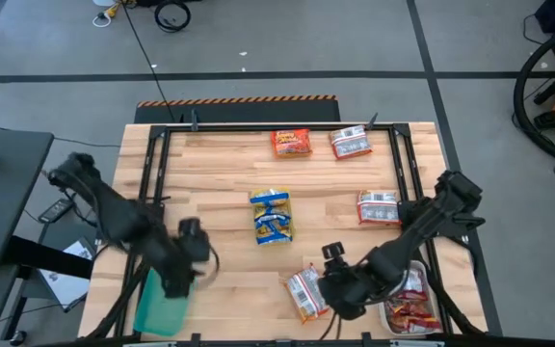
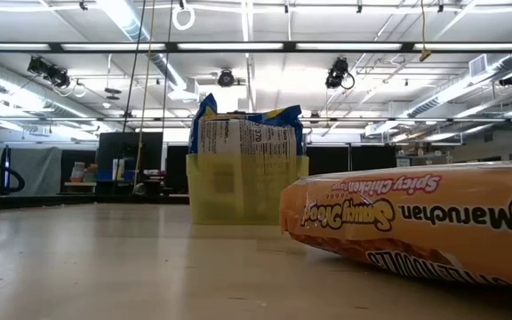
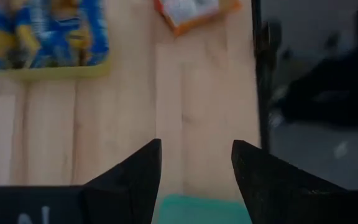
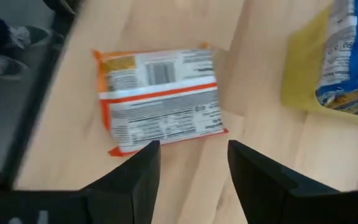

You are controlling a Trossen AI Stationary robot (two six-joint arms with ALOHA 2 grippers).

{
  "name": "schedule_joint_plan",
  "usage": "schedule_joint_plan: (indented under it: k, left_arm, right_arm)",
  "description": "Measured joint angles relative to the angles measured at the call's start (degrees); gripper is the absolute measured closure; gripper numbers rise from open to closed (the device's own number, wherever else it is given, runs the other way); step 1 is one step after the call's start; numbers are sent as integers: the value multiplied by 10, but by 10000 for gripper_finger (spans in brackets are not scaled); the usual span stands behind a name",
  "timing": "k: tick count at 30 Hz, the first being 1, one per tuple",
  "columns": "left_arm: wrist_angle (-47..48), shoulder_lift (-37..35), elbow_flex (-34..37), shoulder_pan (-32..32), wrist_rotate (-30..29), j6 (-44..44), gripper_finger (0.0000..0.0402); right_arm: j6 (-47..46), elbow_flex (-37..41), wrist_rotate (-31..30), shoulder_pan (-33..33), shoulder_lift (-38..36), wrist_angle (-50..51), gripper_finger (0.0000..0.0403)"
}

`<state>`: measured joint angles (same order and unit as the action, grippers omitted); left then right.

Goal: Sort Maruchan noodles
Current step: Put the orange noodle pack into the green bin

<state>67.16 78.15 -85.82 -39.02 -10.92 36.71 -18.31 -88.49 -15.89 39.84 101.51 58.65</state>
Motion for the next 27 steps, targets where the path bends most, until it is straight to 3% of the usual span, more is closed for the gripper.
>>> schedule_joint_plan:
  k: [4,9,13,20,27]
  left_arm:
    - [-44,80,0,-41,-10,-46,203]
    - [-185,169,0,-63,-68,-101,203]
    - [-287,224,0,-62,-126,-141,203]
    - [-459,314,0,-62,-186,-356,202]
    - [-496,373,0,-31,-197,-405,180]
  right_arm:
    - [2,0,-5,-16,13,0,210]
    - [-50,11,50,-6,15,2,211]
    - [-122,68,100,6,15,-20,211]
    - [-150,200,98,-14,16,-169,211]
    - [-116,238,103,-46,16,-215,211]
